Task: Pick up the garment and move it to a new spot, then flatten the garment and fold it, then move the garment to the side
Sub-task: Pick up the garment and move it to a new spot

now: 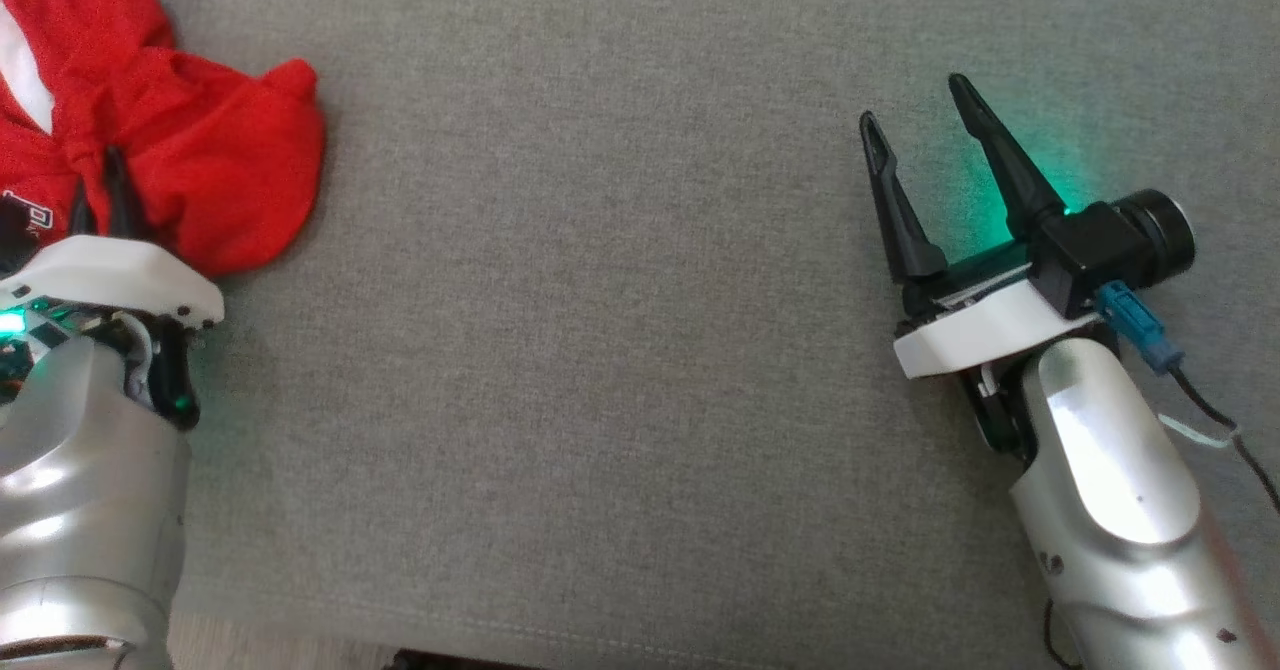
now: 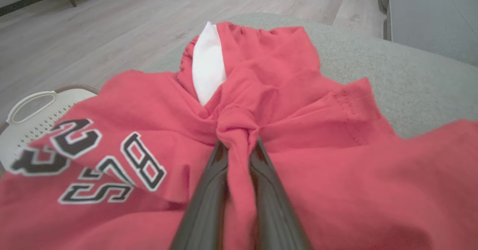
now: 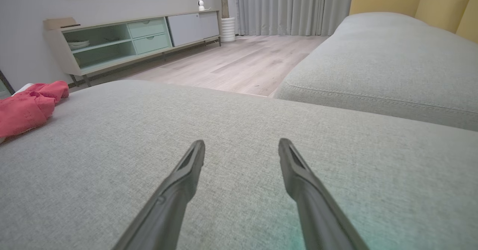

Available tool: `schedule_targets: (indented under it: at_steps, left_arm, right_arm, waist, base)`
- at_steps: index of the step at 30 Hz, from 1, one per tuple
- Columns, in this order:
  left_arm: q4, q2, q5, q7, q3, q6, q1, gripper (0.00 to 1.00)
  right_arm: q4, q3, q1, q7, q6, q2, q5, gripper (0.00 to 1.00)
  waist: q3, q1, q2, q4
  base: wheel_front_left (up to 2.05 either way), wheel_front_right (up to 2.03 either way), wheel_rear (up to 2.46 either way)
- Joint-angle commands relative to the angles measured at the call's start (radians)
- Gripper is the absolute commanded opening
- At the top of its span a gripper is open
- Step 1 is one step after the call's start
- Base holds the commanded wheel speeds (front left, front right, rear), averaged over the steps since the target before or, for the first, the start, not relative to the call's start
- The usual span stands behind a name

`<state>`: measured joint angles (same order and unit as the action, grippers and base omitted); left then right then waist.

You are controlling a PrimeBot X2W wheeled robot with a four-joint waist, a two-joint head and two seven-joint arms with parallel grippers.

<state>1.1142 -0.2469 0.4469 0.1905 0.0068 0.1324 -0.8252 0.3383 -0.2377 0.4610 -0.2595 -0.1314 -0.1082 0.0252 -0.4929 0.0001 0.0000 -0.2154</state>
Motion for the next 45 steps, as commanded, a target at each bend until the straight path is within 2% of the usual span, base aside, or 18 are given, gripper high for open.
schedule_targets:
  at_steps: [1,7,11,18,27,31,35,36,37,39,45]
  left_arm:
    - [-0.015,-0.065,0.002,0.015,0.009,-0.002,-0.008,0.00]
    - [-0.104,-0.095,0.005,0.062,-0.075,-0.002,-0.034,0.00]
    - [-0.185,-0.110,0.016,0.068,-0.154,-0.002,-0.042,0.00]
    - [-0.360,-0.091,0.064,0.070,-0.323,-0.002,-0.026,0.00]
    - [-0.491,0.023,0.128,0.071,-0.597,-0.002,0.031,0.00]
    - [-0.478,0.069,0.170,0.071,-0.649,-0.002,0.078,0.00]
    - [-0.457,0.088,0.163,0.071,-0.660,-0.002,0.116,0.00]
    - [-0.447,0.090,0.156,0.071,-0.651,-0.003,0.129,0.63]
    - [-0.438,0.092,0.146,0.071,-0.637,-0.008,0.142,1.00]
    - [-0.433,0.099,0.133,0.071,-0.562,-0.036,0.183,1.00]
    - [-0.507,0.083,0.051,0.071,-0.403,-0.060,0.294,1.00]
  right_arm:
    - [-0.007,-0.013,-0.023,-0.002,0.001,0.016,0.004,1.00]
    - [0.018,0.001,-0.046,-0.002,0.001,0.040,0.035,1.00]
    - [0.035,0.003,-0.074,-0.002,0.001,0.051,0.056,1.00]
    - [0.050,-0.011,-0.123,-0.002,0.001,0.057,0.081,1.00]
    - [0.043,-0.066,-0.131,-0.002,0.001,0.058,0.147,1.00]
    - [0.041,-0.084,-0.128,-0.002,0.001,0.058,0.170,1.00]
    - [0.042,-0.088,-0.127,-0.002,0.001,0.058,0.177,1.00]
    - [0.042,-0.085,-0.126,-0.002,0.001,0.058,0.179,1.00]
    - [0.042,-0.082,-0.127,-0.002,0.001,0.058,0.181,1.00]
    - [0.044,-0.070,-0.129,-0.002,0.001,0.058,0.185,1.00]
    - [0.049,-0.026,-0.131,-0.002,0.001,0.058,0.185,1.00]
  waist:
    - [0.015,-0.0001,0.0000,0.005]
    - [0.093,-0.0001,0.0000,0.035]
    - [0.154,-0.0001,0.0000,0.078]
    - [0.227,-0.0001,0.0000,0.181]
    - [0.247,-0.0001,0.0000,0.318]
    - [0.246,-0.0001,0.0000,0.351]
    - [0.244,-0.0001,0.0000,0.360]
    - [0.245,-0.0001,0.0000,0.361]
    - [0.246,-0.0001,0.0000,0.361]
    - [0.251,-0.0001,0.0000,0.352]
    - [0.269,-0.0001,0.0000,0.318]
  base:
    - [0.00,0.00,0.00]
    - [0.00,0.00,0.00]
    - [0.00,0.00,0.00]
    - [0.00,0.00,0.00]
    - [0.00,0.00,0.00]
    - [0.00,0.00,0.00]
    - [0.00,0.00,0.00]
    - [0.00,0.00,0.00]
    - [0.00,0.00,0.00]
    - [0.00,0.00,0.00]
    - [0.00,0.00,0.00]
